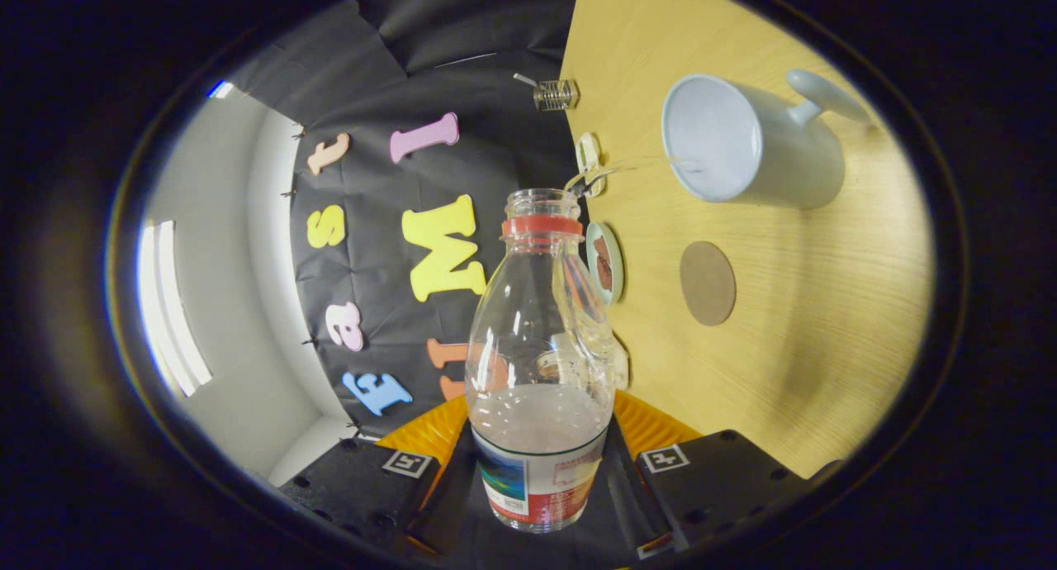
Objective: Take the bottle from table, then pour the juice into the cup, finally place the bottle on the coaster
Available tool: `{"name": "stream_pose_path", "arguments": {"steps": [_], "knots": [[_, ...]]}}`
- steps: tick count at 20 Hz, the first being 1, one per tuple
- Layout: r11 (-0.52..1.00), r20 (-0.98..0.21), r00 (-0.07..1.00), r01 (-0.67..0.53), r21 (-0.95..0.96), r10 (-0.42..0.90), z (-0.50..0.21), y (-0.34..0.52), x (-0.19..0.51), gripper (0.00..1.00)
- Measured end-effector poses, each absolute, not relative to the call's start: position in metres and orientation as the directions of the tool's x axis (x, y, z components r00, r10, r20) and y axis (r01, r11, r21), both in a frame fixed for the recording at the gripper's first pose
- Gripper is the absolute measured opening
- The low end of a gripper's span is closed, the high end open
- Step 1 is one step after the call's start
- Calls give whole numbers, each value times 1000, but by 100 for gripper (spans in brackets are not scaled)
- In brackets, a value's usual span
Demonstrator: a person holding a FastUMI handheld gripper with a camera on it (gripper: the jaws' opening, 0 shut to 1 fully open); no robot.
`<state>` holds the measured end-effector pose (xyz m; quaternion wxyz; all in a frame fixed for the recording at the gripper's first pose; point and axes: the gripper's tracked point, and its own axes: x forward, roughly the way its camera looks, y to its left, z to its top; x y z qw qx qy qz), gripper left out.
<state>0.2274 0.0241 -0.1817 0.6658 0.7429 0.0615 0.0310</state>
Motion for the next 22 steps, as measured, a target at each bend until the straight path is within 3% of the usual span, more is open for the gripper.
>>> {"name": "stream_pose_path", "arguments": {"steps": [22], "knots": [[-151, 18, 992, 1, 988, 124, -150, 18, 225, 77]]}}
